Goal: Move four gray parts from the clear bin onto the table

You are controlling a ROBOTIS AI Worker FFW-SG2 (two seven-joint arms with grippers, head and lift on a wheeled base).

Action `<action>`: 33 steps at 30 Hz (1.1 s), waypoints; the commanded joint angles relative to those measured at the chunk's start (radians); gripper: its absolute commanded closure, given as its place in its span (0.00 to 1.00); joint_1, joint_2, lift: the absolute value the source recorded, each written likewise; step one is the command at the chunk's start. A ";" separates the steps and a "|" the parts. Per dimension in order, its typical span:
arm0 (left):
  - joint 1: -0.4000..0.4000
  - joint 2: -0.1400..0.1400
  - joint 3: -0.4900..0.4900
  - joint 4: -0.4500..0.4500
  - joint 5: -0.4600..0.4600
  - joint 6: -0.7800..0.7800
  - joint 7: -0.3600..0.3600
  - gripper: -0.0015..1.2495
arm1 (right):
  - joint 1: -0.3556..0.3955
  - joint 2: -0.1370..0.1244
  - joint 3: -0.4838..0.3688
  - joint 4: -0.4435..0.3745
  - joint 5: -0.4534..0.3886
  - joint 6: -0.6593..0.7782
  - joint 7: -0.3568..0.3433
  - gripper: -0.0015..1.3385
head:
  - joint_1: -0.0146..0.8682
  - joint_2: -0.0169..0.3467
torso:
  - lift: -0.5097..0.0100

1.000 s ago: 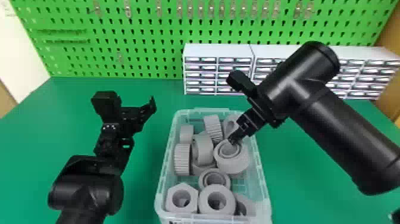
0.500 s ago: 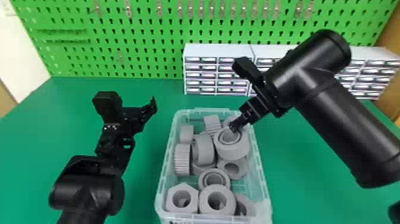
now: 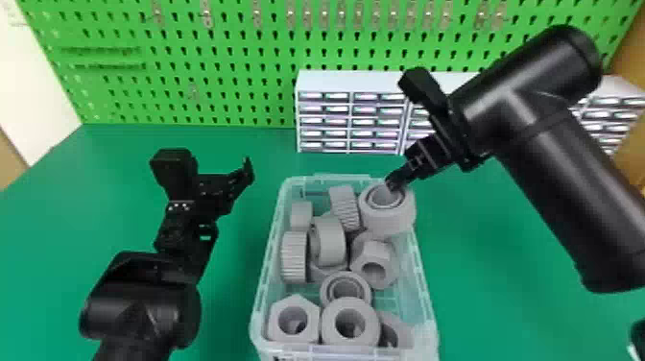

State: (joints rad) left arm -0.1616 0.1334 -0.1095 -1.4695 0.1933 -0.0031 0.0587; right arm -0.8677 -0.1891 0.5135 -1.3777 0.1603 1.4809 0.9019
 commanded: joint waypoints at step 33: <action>0.019 0.000 0.008 0.000 -0.002 0.000 0.003 0.13 | 0.111 -0.016 -0.302 -0.064 0.364 0.055 0.149 0.81 | 0.80 0.24 | 0.88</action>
State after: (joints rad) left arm -0.1434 0.1334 -0.0974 -1.4694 0.1917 -0.0031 0.0614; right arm -0.7736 -0.2026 0.2495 -1.4336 0.4587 1.5308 1.0284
